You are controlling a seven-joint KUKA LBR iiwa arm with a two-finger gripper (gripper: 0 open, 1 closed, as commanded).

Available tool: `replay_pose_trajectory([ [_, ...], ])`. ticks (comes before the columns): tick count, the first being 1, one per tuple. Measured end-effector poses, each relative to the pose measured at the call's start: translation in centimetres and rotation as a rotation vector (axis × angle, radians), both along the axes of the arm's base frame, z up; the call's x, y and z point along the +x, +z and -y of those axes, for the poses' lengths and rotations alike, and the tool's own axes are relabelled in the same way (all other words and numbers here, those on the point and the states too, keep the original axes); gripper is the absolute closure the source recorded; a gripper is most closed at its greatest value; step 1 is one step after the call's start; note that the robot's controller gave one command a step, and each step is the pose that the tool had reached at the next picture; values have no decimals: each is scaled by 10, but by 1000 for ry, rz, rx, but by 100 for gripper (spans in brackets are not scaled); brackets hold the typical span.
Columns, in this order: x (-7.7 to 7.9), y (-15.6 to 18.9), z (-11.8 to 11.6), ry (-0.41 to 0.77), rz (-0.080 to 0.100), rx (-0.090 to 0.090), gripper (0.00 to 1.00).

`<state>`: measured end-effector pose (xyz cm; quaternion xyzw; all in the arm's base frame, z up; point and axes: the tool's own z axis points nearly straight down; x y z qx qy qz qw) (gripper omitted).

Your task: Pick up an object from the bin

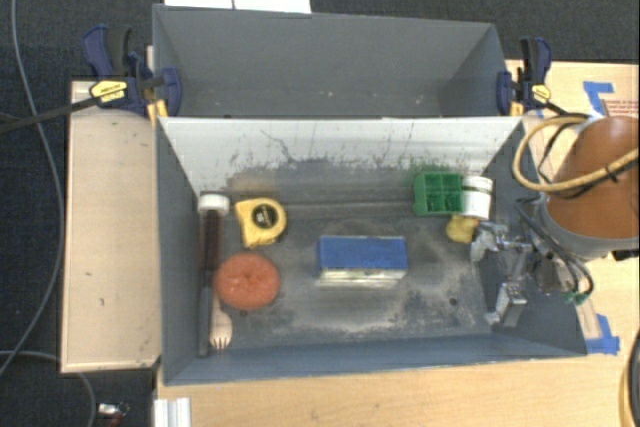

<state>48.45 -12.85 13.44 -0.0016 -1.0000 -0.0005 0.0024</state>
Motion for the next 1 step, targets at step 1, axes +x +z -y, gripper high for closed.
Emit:
replay_pose_trajectory([
  [1, 2, 3, 0, 5, 7, -2, 0],
])
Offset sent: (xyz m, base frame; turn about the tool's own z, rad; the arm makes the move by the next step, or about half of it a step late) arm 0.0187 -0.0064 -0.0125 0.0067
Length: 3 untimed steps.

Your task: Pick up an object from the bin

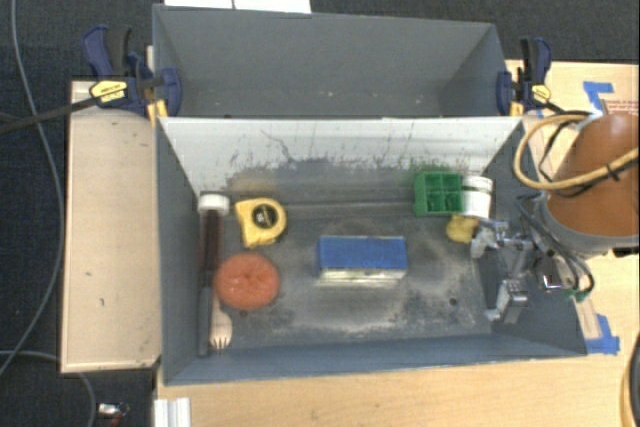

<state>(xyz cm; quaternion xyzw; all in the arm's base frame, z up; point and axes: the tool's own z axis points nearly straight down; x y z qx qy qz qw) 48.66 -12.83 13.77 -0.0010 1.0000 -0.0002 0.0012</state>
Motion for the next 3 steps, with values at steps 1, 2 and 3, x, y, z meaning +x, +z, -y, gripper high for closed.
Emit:
replay_pose_trajectory([
  [1, 17, -14, 6, -10, 4, -1, 0],
  [2, 35, -22, 0, -16, 9, -2, 0],
  [3, 83, 22, -61, -14, 13, 0, 0],
])
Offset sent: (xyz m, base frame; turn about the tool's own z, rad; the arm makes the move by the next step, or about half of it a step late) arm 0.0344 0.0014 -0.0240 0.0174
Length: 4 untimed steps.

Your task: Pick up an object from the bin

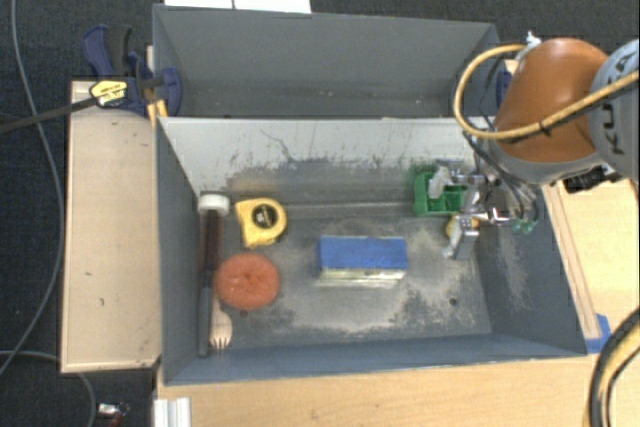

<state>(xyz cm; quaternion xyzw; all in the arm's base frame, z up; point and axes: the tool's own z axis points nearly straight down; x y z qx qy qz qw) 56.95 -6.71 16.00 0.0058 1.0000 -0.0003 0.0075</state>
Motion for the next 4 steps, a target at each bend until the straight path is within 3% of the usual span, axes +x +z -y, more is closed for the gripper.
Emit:
replay_pose_trajectory([
  [1, 17, -3, -5, -44, -8, -2, 0],
  [2, -7, -49, -62, 294, -2, -5, 0],
  [3, -56, -73, -58, 195, 4, -5, 0],
  [4, -60, -82, -59, 262, 1, -5, 0],
])
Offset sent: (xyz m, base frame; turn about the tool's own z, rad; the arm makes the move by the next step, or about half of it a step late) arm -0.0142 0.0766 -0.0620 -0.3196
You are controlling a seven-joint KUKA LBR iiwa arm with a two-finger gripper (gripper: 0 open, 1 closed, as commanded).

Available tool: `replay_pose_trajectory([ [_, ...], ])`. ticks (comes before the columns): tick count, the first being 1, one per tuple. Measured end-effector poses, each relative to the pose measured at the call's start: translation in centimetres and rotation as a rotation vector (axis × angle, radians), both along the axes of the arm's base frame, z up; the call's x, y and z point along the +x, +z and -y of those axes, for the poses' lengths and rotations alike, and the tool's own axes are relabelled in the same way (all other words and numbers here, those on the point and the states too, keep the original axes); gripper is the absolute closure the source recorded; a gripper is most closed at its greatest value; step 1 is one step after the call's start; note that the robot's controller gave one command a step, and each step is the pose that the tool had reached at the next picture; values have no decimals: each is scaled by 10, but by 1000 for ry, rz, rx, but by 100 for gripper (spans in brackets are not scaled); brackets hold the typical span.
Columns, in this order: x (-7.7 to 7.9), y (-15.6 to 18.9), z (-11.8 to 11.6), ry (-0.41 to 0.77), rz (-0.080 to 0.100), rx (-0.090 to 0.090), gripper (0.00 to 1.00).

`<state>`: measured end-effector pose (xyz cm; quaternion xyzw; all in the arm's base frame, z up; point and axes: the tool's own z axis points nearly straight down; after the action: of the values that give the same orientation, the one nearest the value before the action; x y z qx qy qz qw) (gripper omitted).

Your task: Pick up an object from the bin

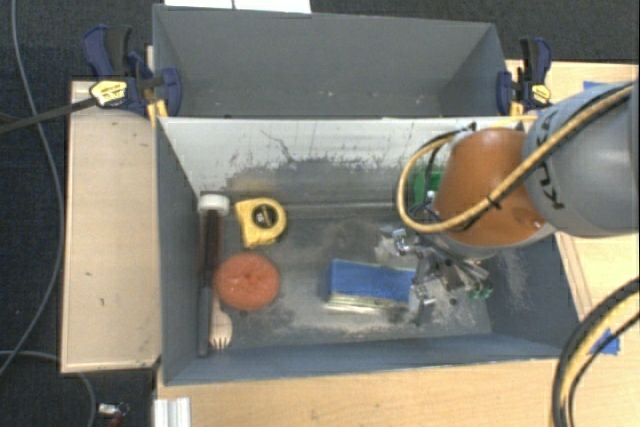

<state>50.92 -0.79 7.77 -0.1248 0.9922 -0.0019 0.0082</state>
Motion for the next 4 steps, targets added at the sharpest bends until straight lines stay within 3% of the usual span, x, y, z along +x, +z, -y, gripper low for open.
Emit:
replay_pose_trajectory([
  [1, -4, -7, 11, -85, 3, 1, 100],
  [4, -4, -7, 11, -74, 4, 1, 100],
])
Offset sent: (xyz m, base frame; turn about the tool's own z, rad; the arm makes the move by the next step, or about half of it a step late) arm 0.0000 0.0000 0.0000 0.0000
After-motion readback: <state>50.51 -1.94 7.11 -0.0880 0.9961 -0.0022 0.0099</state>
